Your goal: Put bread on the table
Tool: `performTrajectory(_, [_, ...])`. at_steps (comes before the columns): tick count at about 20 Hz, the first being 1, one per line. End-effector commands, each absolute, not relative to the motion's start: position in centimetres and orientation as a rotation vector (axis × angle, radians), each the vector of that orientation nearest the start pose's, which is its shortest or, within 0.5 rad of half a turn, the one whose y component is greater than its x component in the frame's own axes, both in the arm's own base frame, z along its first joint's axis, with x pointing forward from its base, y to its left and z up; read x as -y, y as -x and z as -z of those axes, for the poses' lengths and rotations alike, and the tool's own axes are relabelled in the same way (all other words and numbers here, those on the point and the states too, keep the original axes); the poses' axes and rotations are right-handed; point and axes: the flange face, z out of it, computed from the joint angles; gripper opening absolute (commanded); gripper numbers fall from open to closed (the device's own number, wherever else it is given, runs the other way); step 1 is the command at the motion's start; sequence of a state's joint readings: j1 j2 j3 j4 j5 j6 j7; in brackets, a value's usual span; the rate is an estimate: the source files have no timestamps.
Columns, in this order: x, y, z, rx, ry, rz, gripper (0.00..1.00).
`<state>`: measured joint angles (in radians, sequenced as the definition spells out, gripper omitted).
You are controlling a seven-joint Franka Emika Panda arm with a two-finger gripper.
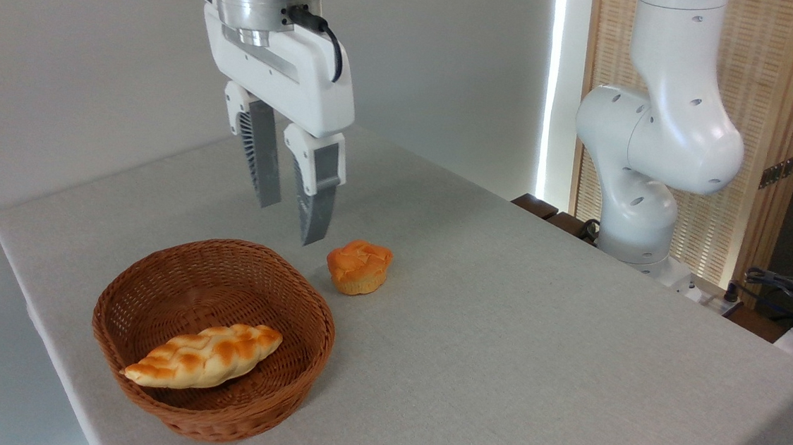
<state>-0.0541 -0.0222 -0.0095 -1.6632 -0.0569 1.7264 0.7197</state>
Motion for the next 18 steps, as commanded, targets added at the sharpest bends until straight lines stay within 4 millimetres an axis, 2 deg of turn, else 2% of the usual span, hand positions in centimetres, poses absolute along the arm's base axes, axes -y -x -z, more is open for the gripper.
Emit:
performTrajectory(1, [6.2,-57.7,-59.2,-1.203,2.913,0.216,1.0])
performTrajectory(2, [6.9,-58.4,-58.1,-1.199,2.919,0.207,1.0])
performTrajectory(4, [8.7,-59.9,-56.9,-1.062,2.96,0.308,1.0])
performTrajectory(5, [8.8,-60.3,-56.3,-0.963,2.991,0.35,1.0])
performTrajectory(10, [8.9,-61.7,-53.1,-0.89,3.007,0.394,1.0])
performTrajectory(15, [8.9,-62.1,-51.4,-0.917,2.947,0.408,1.0])
performTrajectory(18, [11.0,-62.1,-49.2,-1.032,2.819,0.37,1.0])
